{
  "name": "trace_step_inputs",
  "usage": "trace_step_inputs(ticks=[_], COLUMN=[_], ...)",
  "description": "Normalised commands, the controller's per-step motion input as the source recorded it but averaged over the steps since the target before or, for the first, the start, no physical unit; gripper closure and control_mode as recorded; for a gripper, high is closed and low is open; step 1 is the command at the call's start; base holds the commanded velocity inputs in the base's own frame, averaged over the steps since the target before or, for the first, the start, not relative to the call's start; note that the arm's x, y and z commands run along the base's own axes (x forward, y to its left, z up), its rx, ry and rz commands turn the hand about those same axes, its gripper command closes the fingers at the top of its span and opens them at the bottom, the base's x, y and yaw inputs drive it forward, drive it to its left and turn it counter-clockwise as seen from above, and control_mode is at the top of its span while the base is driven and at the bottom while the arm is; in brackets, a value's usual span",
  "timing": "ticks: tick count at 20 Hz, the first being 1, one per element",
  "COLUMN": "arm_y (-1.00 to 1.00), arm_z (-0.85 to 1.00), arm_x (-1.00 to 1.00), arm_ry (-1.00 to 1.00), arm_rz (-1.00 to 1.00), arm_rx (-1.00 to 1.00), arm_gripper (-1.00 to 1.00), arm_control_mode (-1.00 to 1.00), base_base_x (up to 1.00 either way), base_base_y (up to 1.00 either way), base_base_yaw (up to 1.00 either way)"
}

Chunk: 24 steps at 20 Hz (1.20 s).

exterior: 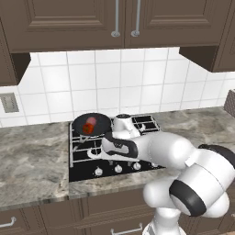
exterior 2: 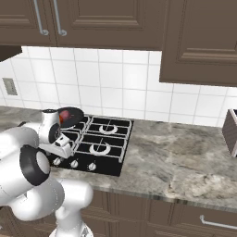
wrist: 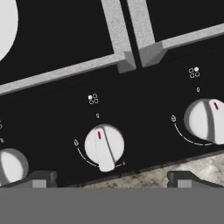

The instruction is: Place the pan on the rear left burner on the stove. Then place the tomato and the onion in the pan and turn on the rear left burner.

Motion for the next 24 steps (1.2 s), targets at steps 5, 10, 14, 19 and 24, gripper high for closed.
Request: trace_step_inputs(ticks=[5, 10, 14, 19, 24], arm_y=[0.16, 0.01, 0.0, 0.0, 0.0], arm_z=[-0.17, -0.2, -0.2, -0.15, -0.15], arm_x=[0.2, 0.06, 0.0, 0.0, 0.0], arm_ry=[0.04, 0.01, 0.0, 0.0, 0.0], arm_rz=[0.0, 0.0, 0.0, 0.0, 0.0], arm_rx=[0.0, 0.0, -0.02, -0.01, 0.0], arm_gripper=[-1.0, -1.0, -1.0, -1.0, 1.0], arm_control_mode=[-1.0, -1.0, -1.0, -1.0, -1.0], base_base_x=[0.0, 0.0, 0.0, 0.0, 0.0], base_base_y=[0.0, 0.0, 0.0, 0.0, 0.0], base_base_yaw=[0.0, 0.0, 0.0, 0.0, 0.0])
